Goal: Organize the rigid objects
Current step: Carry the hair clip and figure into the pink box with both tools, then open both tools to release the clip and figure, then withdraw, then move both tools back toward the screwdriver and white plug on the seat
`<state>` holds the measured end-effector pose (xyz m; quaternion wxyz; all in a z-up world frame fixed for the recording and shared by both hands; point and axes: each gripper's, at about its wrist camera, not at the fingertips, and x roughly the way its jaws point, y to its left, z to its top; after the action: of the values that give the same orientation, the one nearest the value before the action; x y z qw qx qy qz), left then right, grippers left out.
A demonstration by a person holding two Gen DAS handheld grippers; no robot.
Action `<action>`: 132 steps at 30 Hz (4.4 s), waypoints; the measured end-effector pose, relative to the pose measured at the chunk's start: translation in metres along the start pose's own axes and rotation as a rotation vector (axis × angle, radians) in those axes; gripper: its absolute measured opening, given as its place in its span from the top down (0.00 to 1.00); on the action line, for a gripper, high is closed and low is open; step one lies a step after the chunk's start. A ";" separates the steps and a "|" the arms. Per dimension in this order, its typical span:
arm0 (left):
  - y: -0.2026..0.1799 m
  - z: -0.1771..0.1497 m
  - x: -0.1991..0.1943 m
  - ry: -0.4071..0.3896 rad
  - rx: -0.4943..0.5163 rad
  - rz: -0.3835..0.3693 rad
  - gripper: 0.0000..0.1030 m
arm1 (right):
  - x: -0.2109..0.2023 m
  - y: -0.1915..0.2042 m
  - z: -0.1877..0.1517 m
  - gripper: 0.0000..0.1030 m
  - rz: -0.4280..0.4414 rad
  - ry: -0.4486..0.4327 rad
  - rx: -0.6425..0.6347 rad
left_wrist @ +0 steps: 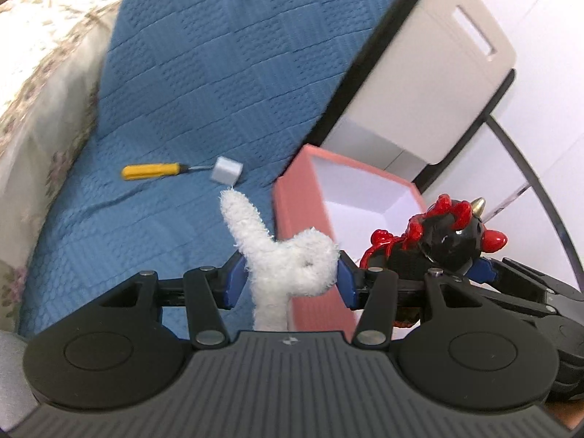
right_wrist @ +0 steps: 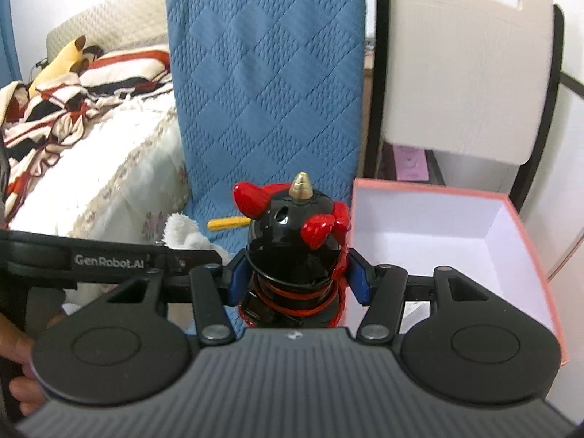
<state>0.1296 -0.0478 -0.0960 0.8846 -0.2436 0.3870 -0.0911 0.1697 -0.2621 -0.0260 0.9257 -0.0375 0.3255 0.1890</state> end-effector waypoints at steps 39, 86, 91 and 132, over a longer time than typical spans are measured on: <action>-0.156 -0.036 0.191 0.194 0.091 0.019 0.45 | 0.047 -0.214 -0.075 0.44 -0.108 0.178 0.162; -0.155 -0.024 0.063 0.021 0.213 0.035 0.44 | -0.039 -0.151 -0.040 0.38 -0.069 0.036 0.191; -0.142 -0.028 0.022 -0.022 0.209 0.039 0.44 | -0.062 -0.119 -0.036 0.38 -0.044 0.002 0.179; 0.000 -0.085 -0.093 -0.107 0.170 0.166 0.24 | -0.069 0.019 -0.096 0.38 0.034 -0.055 0.129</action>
<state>0.0039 -0.0454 -0.0858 0.9260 -0.1392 0.3491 -0.0368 0.0569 -0.2858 -0.0579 0.9315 0.0329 0.3120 0.1843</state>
